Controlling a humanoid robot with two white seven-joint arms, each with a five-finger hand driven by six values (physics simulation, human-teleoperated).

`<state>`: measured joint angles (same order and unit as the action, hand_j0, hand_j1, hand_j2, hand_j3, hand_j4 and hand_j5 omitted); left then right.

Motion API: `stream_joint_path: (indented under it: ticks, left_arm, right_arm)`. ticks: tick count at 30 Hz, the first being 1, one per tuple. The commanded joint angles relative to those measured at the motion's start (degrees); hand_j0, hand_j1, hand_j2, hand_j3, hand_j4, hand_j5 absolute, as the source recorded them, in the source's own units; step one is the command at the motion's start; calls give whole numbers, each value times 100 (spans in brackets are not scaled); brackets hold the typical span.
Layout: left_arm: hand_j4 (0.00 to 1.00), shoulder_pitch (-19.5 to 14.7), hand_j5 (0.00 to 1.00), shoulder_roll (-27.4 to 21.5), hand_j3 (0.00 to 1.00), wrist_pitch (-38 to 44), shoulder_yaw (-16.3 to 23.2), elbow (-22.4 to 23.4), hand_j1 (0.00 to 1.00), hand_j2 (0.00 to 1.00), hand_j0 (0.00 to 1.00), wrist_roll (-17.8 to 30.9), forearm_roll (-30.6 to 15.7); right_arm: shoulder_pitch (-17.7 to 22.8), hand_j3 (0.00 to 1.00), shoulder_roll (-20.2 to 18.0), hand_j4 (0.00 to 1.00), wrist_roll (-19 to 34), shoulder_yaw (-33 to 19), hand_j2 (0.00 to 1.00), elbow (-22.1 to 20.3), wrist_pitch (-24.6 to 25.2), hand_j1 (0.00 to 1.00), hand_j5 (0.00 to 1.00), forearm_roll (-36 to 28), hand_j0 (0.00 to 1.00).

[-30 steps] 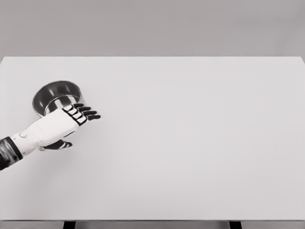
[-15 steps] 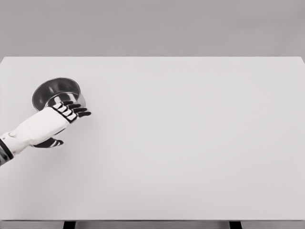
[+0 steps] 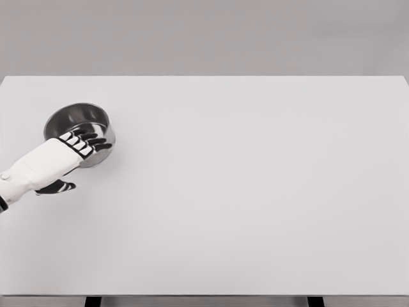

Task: Rotate pot handle

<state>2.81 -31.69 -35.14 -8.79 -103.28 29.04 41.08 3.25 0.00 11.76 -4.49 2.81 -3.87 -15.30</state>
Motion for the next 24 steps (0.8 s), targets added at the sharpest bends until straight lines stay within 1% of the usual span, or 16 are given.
stream_joint_path:
  ticks: [1,11,17,24]
  left_arm:
    - [100,0,100,-4,100,14,-35,1,100,100,100,-3,-3]
    - [100,53,100,-30,100,14,-132,1,100,100,100,-3,14]
    - [100,53,100,-30,100,14,-343,18,100,100,100,6,67]
    - [100,70,100,-74,100,14,-343,18,100,100,100,6,102]
  right_arm:
    - [0,100,0,100,1,0,100,0,1,100,100,1,100]
    - [0,100,0,100,1,0,100,0,1,100,100,1,100]
    - [0,100,0,100,1,0,100,0,1,100,100,1,100]
    - [0,100,0,100,1,0,100,0,1,100,100,1,100]
